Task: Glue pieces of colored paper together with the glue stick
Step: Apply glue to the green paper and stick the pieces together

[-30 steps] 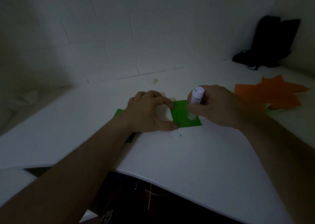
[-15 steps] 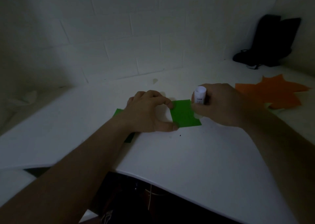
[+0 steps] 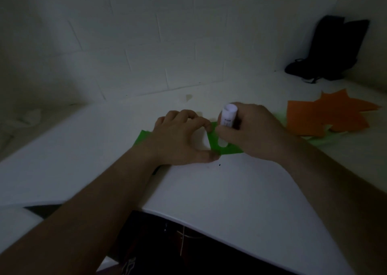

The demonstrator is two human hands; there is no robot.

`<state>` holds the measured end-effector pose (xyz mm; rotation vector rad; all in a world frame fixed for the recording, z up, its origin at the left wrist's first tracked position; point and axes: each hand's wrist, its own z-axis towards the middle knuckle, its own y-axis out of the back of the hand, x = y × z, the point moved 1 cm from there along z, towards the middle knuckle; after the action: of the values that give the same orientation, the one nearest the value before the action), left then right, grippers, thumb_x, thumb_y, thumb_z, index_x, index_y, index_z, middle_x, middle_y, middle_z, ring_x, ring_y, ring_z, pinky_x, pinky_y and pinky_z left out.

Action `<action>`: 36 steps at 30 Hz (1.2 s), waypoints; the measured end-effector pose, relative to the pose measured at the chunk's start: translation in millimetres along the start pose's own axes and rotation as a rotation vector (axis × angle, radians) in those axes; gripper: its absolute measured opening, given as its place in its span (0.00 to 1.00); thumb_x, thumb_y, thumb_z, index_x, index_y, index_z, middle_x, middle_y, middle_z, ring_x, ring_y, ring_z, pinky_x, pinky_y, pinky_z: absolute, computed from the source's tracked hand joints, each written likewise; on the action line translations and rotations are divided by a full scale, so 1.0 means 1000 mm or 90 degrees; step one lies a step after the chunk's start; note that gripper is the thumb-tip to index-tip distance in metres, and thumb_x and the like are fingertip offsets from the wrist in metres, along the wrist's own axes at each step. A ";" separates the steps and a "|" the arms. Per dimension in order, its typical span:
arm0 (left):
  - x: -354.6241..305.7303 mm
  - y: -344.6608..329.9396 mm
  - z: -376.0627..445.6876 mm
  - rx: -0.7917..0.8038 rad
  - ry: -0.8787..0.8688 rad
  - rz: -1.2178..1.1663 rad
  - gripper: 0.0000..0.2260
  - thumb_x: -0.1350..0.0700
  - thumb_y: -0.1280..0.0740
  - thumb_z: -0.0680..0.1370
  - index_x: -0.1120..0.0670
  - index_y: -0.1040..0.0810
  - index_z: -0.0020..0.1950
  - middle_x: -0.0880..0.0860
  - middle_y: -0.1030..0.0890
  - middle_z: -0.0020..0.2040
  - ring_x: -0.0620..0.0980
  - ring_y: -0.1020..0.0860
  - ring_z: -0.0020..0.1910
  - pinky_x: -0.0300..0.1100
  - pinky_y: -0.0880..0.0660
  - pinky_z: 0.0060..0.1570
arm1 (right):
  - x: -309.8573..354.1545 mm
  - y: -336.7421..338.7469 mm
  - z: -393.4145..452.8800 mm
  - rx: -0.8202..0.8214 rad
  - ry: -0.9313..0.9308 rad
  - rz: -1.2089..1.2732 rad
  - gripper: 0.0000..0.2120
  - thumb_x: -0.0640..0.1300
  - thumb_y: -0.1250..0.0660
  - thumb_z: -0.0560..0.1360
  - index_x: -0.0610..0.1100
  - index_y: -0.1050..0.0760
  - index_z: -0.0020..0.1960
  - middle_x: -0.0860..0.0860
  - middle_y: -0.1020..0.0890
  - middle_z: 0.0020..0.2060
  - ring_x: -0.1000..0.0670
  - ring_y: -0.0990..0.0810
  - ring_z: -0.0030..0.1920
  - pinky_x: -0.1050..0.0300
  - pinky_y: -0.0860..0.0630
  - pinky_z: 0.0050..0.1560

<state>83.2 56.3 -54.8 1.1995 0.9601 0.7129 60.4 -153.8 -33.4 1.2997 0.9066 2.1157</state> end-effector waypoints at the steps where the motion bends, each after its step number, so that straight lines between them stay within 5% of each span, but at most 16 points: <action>1: 0.000 0.000 0.000 -0.001 -0.001 -0.001 0.37 0.19 0.41 0.59 0.29 0.37 0.67 0.43 0.35 0.74 0.51 0.39 0.73 0.52 0.43 0.67 | -0.001 -0.002 -0.001 0.006 0.007 -0.005 0.08 0.52 0.31 0.75 0.48 0.25 0.46 0.55 0.19 0.38 0.57 0.22 0.38 0.64 0.31 0.34; 5: 0.001 0.002 0.000 0.002 -0.004 -0.006 0.40 0.18 0.40 0.59 0.30 0.35 0.69 0.43 0.34 0.73 0.52 0.38 0.73 0.52 0.41 0.68 | 0.001 -0.004 -0.001 0.005 0.017 0.001 0.08 0.51 0.30 0.76 0.46 0.23 0.45 0.51 0.20 0.36 0.52 0.23 0.38 0.62 0.32 0.33; 11: 0.000 0.003 0.001 0.011 0.003 -0.007 0.41 0.18 0.39 0.57 0.29 0.34 0.68 0.42 0.33 0.72 0.51 0.37 0.72 0.55 0.38 0.71 | 0.005 -0.011 0.000 0.009 0.017 0.020 0.11 0.49 0.29 0.77 0.55 0.29 0.39 0.55 0.24 0.32 0.60 0.26 0.33 0.68 0.33 0.32; 18: -0.001 0.003 0.001 0.010 0.002 -0.003 0.43 0.17 0.41 0.56 0.31 0.31 0.69 0.44 0.32 0.72 0.51 0.36 0.71 0.50 0.38 0.68 | 0.010 -0.020 0.003 0.023 0.014 0.057 0.06 0.50 0.29 0.77 0.56 0.25 0.43 0.57 0.20 0.36 0.61 0.22 0.36 0.69 0.31 0.34; 22: -0.001 0.004 0.001 0.022 0.002 -0.001 0.45 0.17 0.39 0.57 0.32 0.33 0.72 0.44 0.32 0.72 0.52 0.36 0.70 0.53 0.37 0.68 | 0.011 -0.016 0.007 -0.024 -0.037 0.159 0.06 0.53 0.29 0.76 0.51 0.19 0.49 0.54 0.15 0.40 0.57 0.17 0.42 0.50 0.18 0.47; 26: 0.001 0.003 0.000 0.020 -0.001 -0.021 0.40 0.18 0.37 0.58 0.29 0.34 0.68 0.43 0.34 0.73 0.53 0.38 0.73 0.51 0.42 0.66 | 0.000 0.001 0.008 -0.093 -0.052 0.127 0.13 0.58 0.31 0.73 0.49 0.19 0.48 0.51 0.15 0.40 0.51 0.16 0.42 0.40 0.18 0.48; 36: 0.002 0.003 0.001 0.018 -0.002 -0.015 0.41 0.18 0.38 0.58 0.28 0.36 0.70 0.42 0.34 0.73 0.50 0.38 0.72 0.49 0.42 0.65 | 0.000 -0.004 0.004 0.005 -0.029 0.047 0.08 0.56 0.31 0.76 0.52 0.21 0.48 0.56 0.17 0.40 0.57 0.19 0.40 0.53 0.21 0.43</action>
<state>85.0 57.9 -52.3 1.2120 0.9833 0.6815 64.1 -150.5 -35.1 1.3985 0.8620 2.1311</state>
